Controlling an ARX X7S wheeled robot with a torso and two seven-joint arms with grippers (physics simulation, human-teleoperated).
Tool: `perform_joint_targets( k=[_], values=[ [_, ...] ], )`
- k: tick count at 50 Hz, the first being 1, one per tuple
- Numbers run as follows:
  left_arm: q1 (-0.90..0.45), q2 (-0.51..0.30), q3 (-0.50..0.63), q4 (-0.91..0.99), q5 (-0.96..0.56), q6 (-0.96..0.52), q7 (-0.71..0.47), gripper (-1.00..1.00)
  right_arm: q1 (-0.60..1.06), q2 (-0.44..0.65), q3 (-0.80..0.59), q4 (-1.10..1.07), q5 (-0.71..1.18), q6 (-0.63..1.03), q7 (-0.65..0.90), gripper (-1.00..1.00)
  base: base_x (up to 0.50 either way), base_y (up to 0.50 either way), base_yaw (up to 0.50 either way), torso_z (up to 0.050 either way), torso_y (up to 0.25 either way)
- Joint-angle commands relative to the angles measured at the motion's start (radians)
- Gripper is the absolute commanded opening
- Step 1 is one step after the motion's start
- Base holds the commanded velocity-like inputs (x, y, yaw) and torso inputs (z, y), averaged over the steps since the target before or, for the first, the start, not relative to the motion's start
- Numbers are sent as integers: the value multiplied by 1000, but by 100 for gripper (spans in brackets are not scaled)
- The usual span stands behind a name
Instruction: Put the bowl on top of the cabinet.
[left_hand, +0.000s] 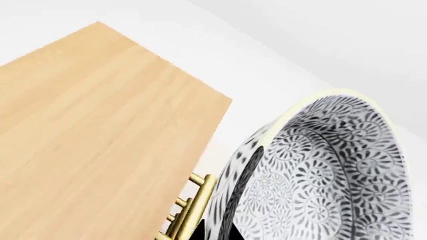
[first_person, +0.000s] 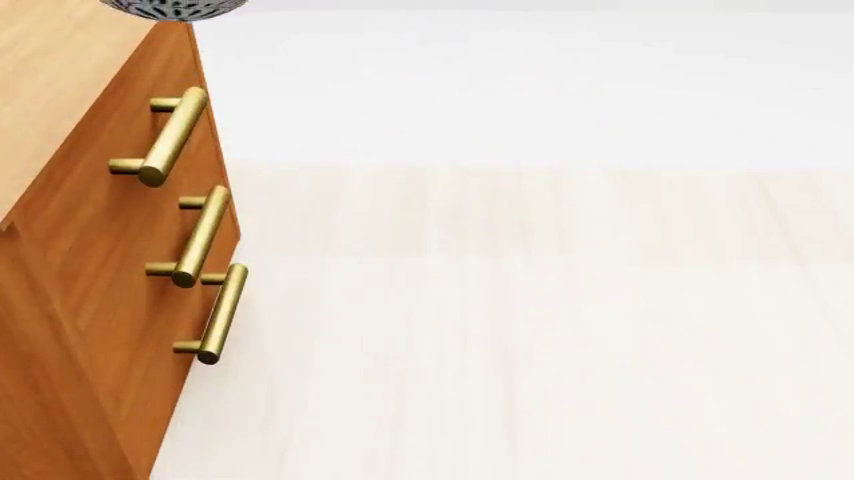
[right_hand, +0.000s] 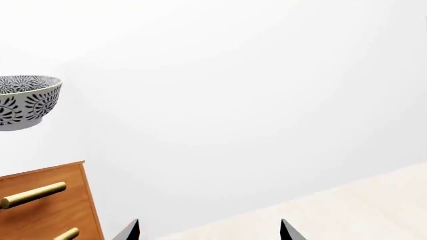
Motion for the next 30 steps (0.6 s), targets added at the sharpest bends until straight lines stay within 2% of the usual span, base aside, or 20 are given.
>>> perform_joint_targets(
  k=[1,10,24,30],
  values=[
    [37,-50,-84,-10,-10,12,-96,-100,18,-9,0,18,-39,15,33,100,0,0,0,0,0],
    [49,-86,-147,-10,-8,28,-110,-100,22,-12,2,24,-46,21,33,100,0,0,0,0,1],
    [48,-108,-116,-10,0,58,-80,-100,34,-20,-2,32,-76,32,42,100,0,0,0,1,0],
    [71,-134,-159,-10,-9,80,-46,-100,29,-19,2,27,-78,32,44,100,0,0,0,0,0]
  ],
)
